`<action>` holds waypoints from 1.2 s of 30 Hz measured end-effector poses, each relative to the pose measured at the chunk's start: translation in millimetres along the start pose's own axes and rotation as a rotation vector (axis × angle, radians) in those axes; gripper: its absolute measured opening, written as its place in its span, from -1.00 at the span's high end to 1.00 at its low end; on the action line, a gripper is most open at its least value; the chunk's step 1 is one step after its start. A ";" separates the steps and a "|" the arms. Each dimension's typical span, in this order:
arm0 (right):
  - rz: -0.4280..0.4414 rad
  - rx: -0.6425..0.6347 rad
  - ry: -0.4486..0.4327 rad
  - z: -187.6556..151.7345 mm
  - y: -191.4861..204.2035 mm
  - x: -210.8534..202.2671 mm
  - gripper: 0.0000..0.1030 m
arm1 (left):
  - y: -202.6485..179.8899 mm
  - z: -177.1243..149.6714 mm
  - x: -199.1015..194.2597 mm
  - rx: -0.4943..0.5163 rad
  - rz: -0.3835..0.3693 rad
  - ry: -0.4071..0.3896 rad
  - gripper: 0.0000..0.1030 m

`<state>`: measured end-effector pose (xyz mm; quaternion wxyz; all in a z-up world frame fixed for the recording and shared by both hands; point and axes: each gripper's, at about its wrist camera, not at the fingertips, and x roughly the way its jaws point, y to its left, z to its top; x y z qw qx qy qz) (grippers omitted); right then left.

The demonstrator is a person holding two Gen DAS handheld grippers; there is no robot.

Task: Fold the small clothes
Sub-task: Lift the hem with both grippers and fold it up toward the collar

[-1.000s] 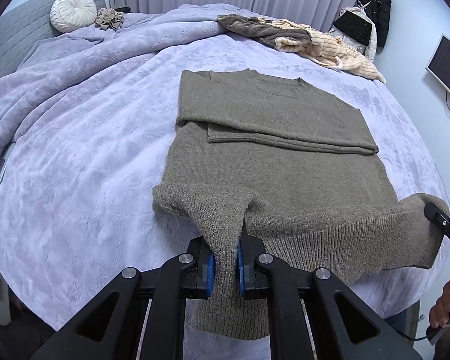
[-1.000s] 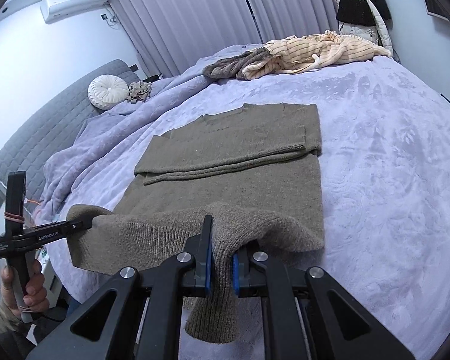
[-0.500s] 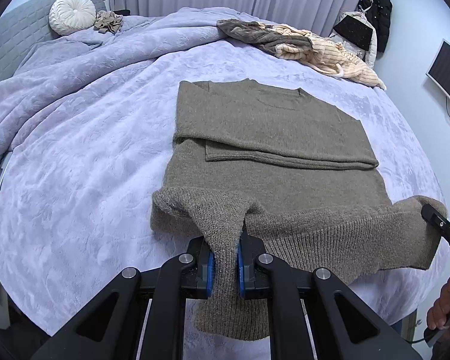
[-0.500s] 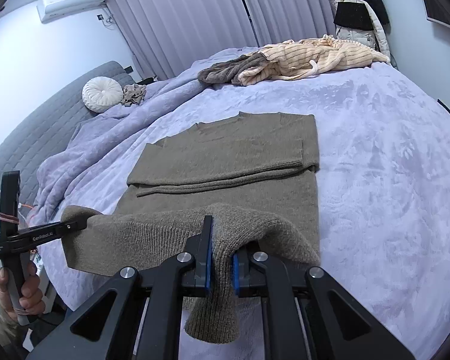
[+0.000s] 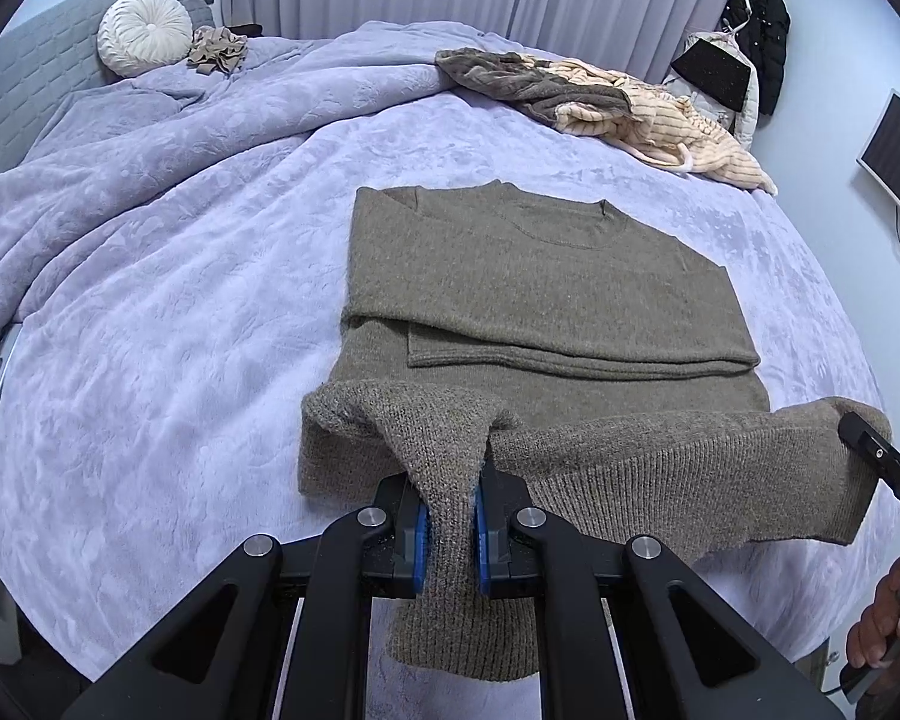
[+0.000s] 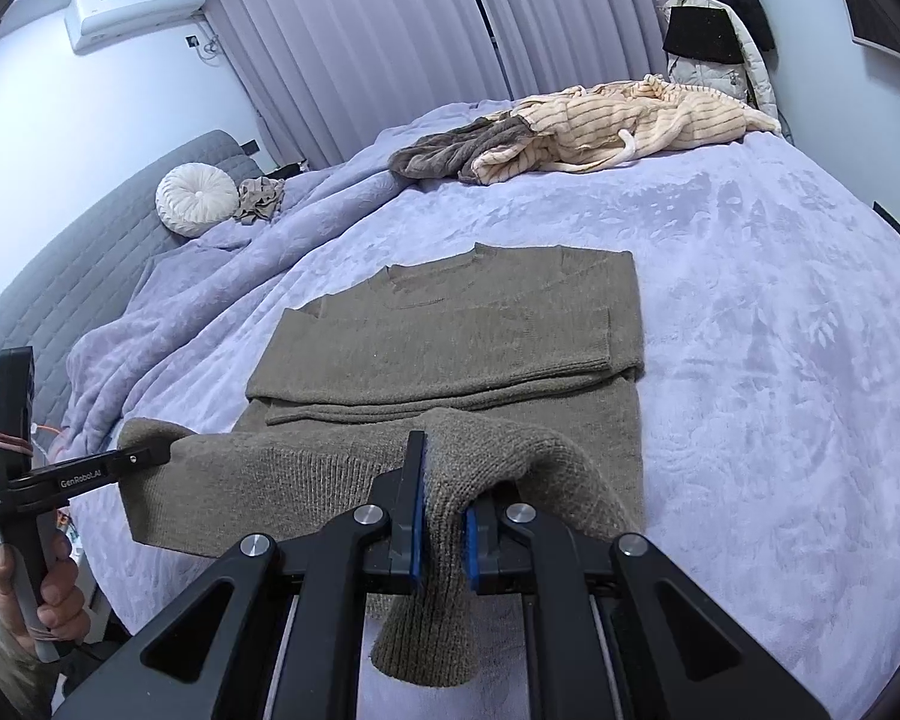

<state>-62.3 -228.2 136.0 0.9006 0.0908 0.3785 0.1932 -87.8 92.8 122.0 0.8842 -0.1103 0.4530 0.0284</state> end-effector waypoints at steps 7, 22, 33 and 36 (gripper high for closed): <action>-0.002 0.008 0.002 12.3 -1.5 3.3 0.80 | -4.2 14.2 1.5 -0.006 0.000 -0.002 0.76; -0.019 0.012 0.032 38.8 -6.8 16.8 0.80 | -13.1 38.7 8.4 -0.008 0.008 -0.003 0.75; -0.031 0.001 0.028 56.5 -3.1 25.9 0.80 | -11.4 58.2 14.0 0.004 0.011 -0.002 0.75; -0.035 0.001 0.028 60.4 -2.8 28.8 0.80 | -11.2 64.2 16.7 0.006 0.011 -0.001 0.75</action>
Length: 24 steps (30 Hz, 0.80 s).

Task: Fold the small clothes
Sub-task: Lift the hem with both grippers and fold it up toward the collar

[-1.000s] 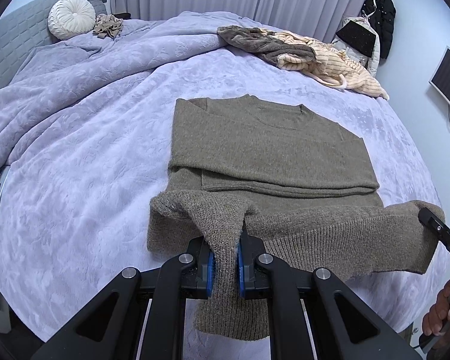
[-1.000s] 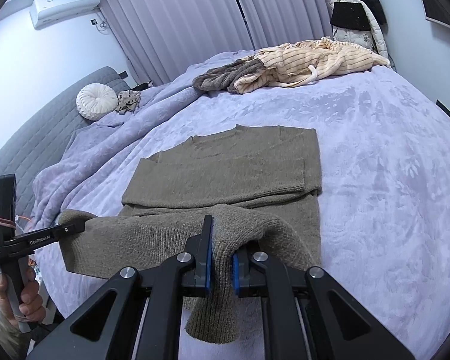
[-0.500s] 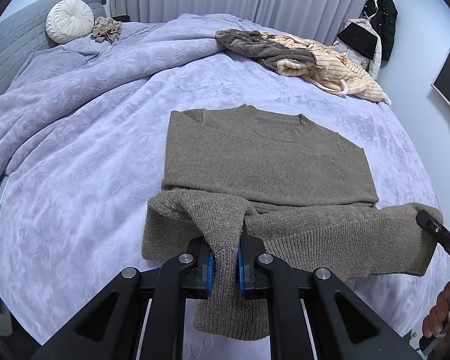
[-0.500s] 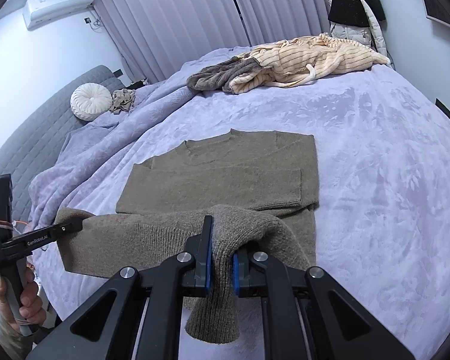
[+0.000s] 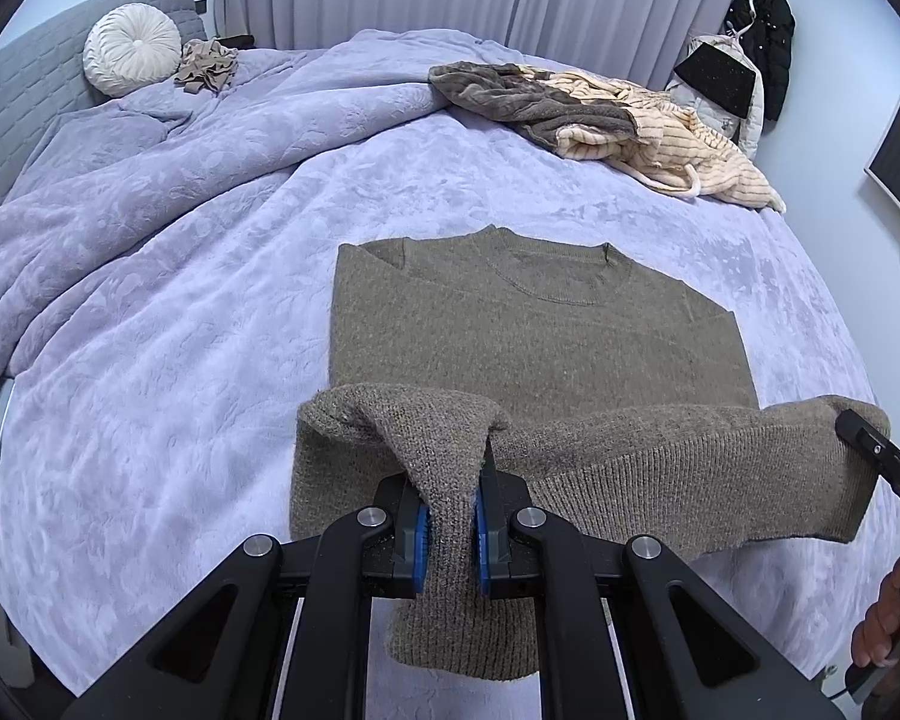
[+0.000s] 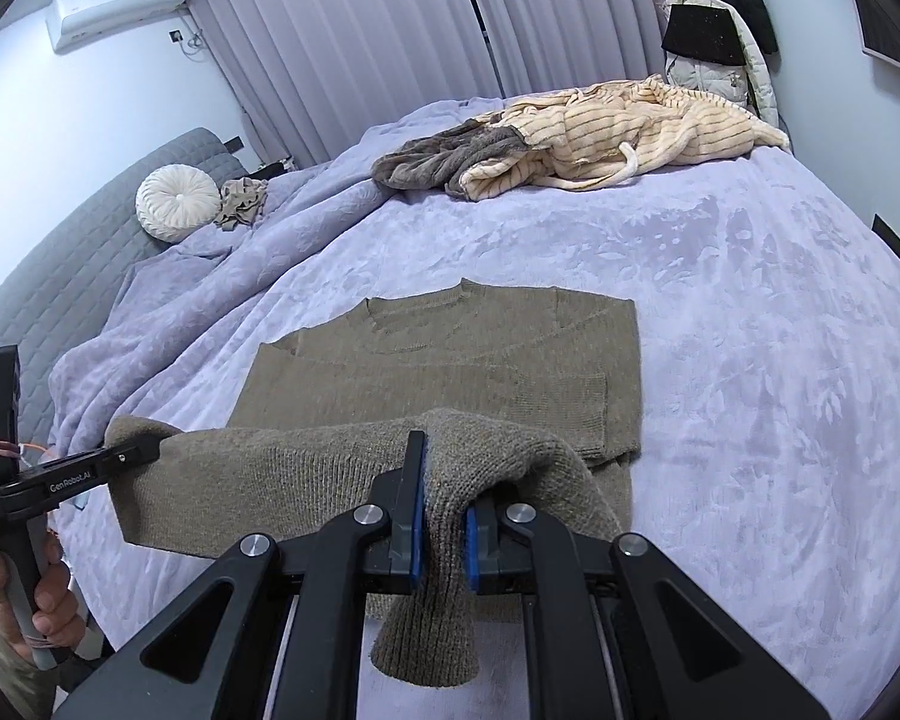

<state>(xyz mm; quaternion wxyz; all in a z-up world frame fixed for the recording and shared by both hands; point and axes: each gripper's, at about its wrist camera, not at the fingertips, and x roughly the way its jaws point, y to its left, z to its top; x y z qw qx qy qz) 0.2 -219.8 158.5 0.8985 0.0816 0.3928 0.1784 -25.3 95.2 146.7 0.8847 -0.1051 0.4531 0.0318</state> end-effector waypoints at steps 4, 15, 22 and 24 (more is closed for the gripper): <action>-0.005 0.002 0.002 4.7 -0.6 4.1 0.80 | -0.5 5.3 5.0 0.005 -0.002 0.005 0.75; -0.016 0.022 0.023 27.0 -9.4 32.0 0.80 | -1.4 30.1 31.3 0.004 -0.007 0.036 0.75; -0.022 0.044 0.040 39.4 -16.6 50.9 0.80 | -6.7 44.7 51.5 0.010 0.002 0.054 0.75; -0.025 0.042 0.042 42.6 -16.8 55.7 0.80 | -8.2 47.4 56.1 0.013 0.005 0.057 0.75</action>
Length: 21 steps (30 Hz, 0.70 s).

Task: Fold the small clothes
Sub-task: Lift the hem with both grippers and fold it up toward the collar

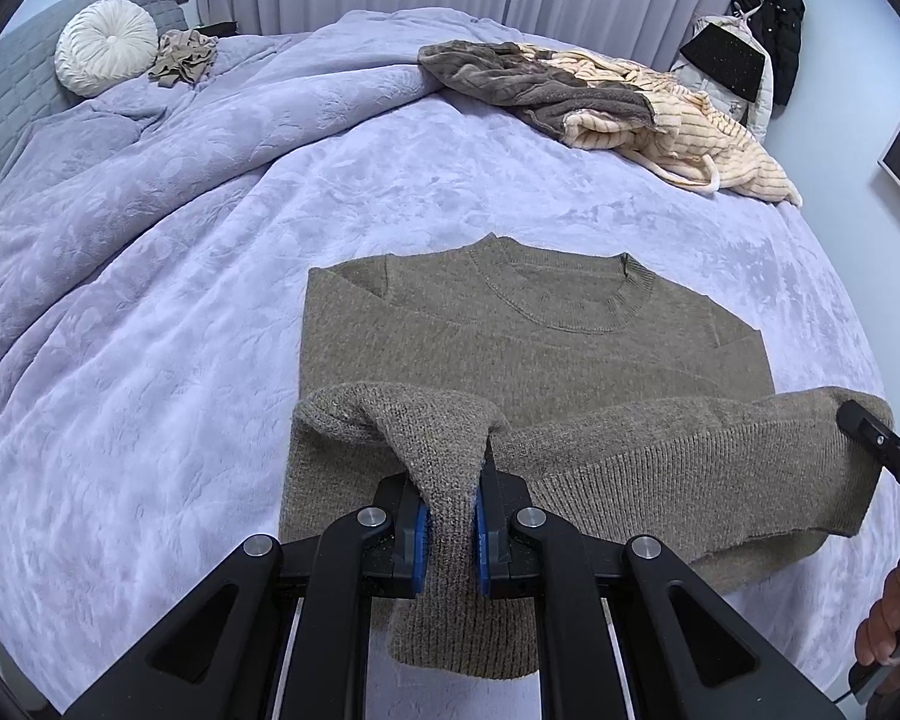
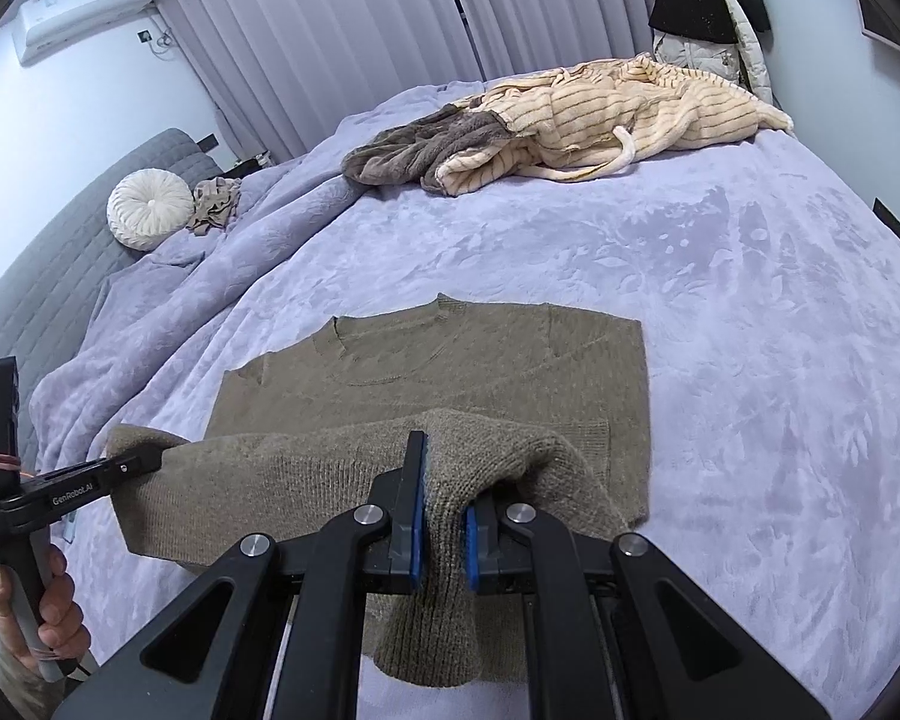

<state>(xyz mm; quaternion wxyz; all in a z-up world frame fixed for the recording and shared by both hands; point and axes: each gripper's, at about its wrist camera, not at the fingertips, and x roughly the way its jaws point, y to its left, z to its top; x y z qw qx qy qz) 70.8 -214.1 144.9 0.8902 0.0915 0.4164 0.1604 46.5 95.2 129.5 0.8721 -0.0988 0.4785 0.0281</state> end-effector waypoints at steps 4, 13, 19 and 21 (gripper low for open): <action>-0.003 0.007 0.008 5.2 -2.7 8.8 0.80 | 0.4 6.1 9.4 -0.004 0.000 0.012 0.75; -0.015 0.011 0.028 15.8 -8.0 27.2 0.80 | -1.7 21.1 26.6 0.001 0.006 0.026 0.75; -0.024 0.012 0.037 23.4 -10.7 39.6 0.80 | -3.3 32.8 36.6 0.005 0.008 0.032 0.75; -0.025 0.015 0.041 25.0 -11.9 43.2 0.80 | -4.6 37.0 40.5 0.009 0.010 0.035 0.75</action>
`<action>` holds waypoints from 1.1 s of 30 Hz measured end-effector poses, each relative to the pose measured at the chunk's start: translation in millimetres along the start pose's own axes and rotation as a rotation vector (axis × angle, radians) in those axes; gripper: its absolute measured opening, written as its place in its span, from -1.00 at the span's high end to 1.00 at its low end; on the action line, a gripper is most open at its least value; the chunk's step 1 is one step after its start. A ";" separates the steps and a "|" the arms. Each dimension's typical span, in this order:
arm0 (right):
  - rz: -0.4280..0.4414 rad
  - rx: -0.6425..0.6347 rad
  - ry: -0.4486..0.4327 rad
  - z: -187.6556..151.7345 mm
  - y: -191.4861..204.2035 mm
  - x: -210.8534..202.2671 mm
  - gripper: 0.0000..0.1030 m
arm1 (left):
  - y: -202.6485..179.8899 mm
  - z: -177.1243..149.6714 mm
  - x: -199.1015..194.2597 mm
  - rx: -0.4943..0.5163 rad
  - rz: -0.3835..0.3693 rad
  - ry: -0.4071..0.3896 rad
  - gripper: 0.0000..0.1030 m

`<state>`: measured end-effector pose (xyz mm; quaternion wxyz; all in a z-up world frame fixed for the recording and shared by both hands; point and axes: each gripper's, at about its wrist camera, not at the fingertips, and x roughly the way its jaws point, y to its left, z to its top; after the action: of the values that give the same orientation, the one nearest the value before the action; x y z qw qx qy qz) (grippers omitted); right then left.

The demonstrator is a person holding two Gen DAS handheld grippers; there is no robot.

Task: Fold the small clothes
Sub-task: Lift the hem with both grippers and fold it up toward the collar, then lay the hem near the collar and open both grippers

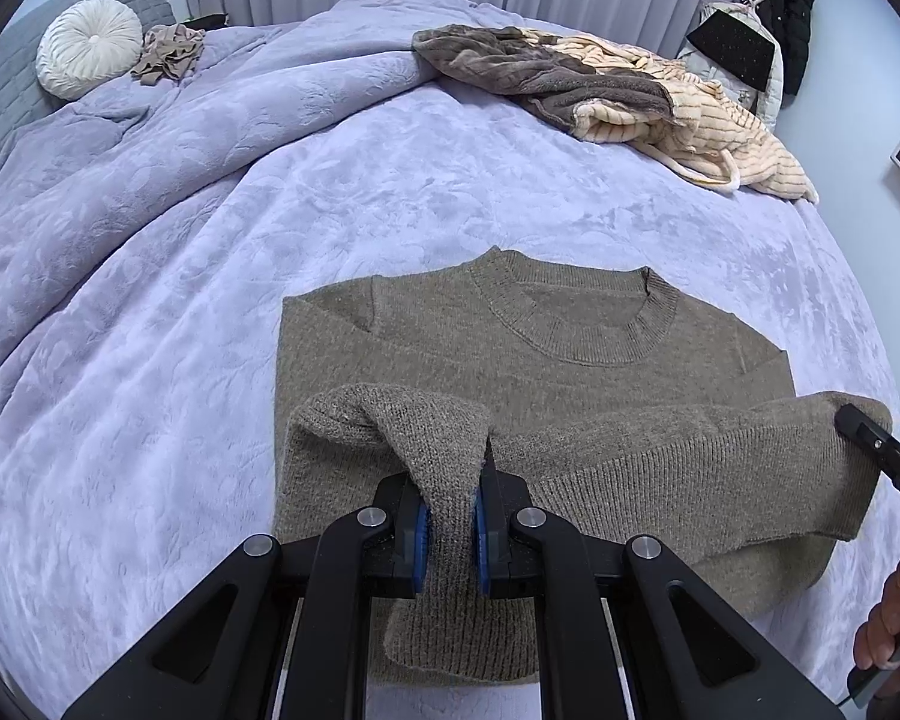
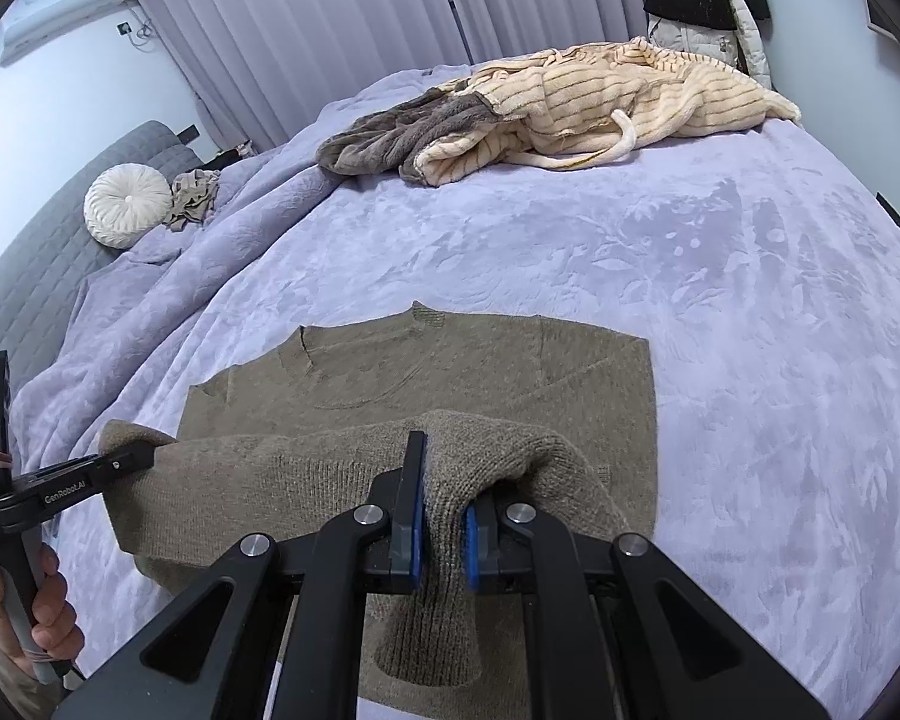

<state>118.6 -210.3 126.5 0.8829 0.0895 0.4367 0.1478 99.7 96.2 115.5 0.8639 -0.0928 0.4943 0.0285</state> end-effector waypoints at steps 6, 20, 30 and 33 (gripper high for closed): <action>-0.011 0.012 0.011 6.3 -6.1 12.5 0.80 | -4.4 9.5 15.7 0.013 0.000 0.019 0.75; -0.023 0.044 0.056 15.9 -20.6 45.4 0.80 | -0.5 28.8 57.5 -0.003 -0.020 0.082 0.75; -0.047 0.111 0.106 13.5 -42.5 77.0 0.80 | -0.7 37.4 101.6 0.005 -0.028 0.154 0.75; -0.056 0.120 0.120 11.8 -46.8 83.9 0.80 | 1.0 39.2 107.4 0.007 -0.046 0.164 0.75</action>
<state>184.8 -226.2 57.7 0.8520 0.1212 0.4991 0.1017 187.6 100.0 42.5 0.8213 -0.1034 0.5610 -0.0009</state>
